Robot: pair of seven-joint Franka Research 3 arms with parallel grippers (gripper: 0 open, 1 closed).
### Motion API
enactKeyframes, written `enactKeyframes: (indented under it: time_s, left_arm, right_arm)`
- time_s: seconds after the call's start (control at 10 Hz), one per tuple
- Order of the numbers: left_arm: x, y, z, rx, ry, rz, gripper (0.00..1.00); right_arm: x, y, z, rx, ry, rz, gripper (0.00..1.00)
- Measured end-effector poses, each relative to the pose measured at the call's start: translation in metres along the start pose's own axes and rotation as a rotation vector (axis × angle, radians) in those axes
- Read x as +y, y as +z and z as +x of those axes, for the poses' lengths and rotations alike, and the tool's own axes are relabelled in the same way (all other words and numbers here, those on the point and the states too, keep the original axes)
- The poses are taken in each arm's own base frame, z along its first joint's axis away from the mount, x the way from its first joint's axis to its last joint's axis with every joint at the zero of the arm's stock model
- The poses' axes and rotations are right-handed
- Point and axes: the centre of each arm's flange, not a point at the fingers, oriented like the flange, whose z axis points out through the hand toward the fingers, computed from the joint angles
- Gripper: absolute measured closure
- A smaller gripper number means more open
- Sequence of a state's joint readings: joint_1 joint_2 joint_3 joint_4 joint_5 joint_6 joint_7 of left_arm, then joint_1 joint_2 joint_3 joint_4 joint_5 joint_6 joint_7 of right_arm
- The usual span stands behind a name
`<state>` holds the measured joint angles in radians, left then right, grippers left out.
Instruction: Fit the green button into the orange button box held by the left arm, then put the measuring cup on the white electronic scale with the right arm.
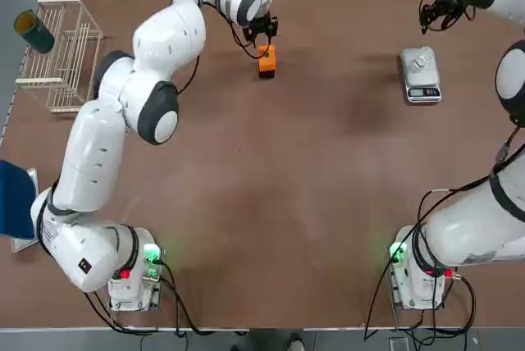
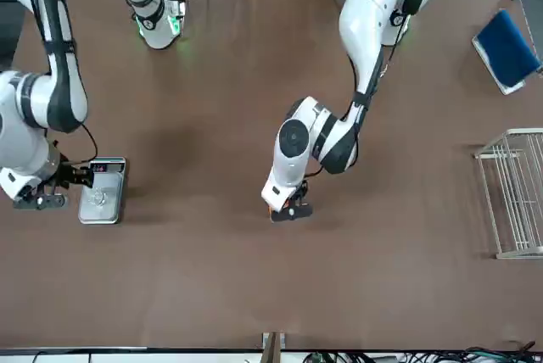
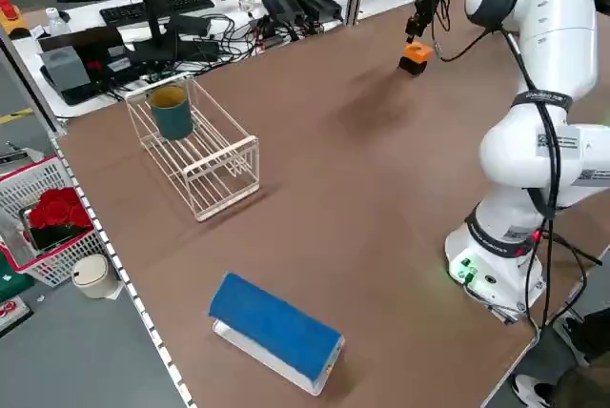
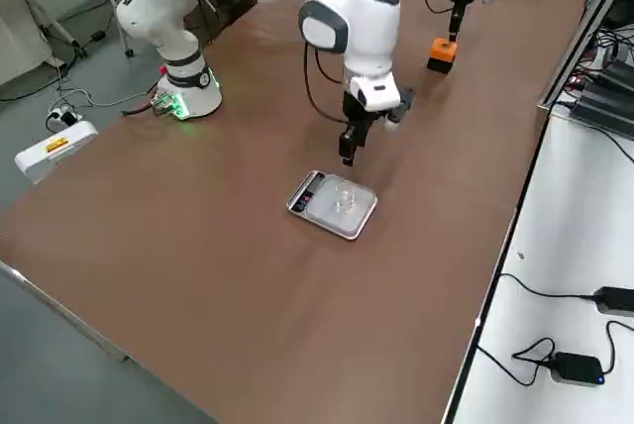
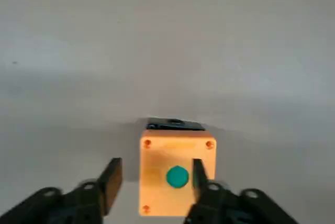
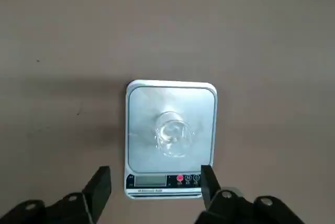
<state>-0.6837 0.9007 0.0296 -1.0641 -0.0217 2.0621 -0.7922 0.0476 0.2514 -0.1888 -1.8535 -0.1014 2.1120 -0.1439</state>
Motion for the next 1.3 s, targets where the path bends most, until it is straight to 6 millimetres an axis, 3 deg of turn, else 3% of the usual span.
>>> enactKeyframes:
  time_s: [0.1,0.2,0.4,0.7,0.9,1.3]
  left_arm:
    - [-0.004,-0.012,0.004,-0.001,-0.022,0.002,0.62]
    - [-0.004,-0.023,0.005,0.004,-0.069,-0.004,0.76]
    - [-0.002,-0.028,0.004,0.007,-0.146,-0.01,0.99]
    - [0.005,-0.027,-0.003,0.001,-0.187,-0.014,0.99]
    - [0.013,-0.026,-0.013,-0.004,-0.196,-0.014,0.99]
    - [0.01,-0.011,-0.013,-0.008,-0.191,0.004,0.99]
  right_arm:
    - [0.0,-0.028,-0.001,-0.001,0.001,0.005,0.17]
    - [-0.001,-0.054,-0.003,-0.003,0.012,0.029,0.03]
    - [-0.004,-0.099,-0.007,-0.011,0.032,0.096,0.0]
    - [-0.025,-0.165,-0.013,0.013,-0.009,0.118,0.0]
    - [-0.035,-0.198,-0.028,0.033,-0.02,0.125,0.0]
    - [-0.05,-0.238,-0.053,0.049,-0.025,0.132,0.0]
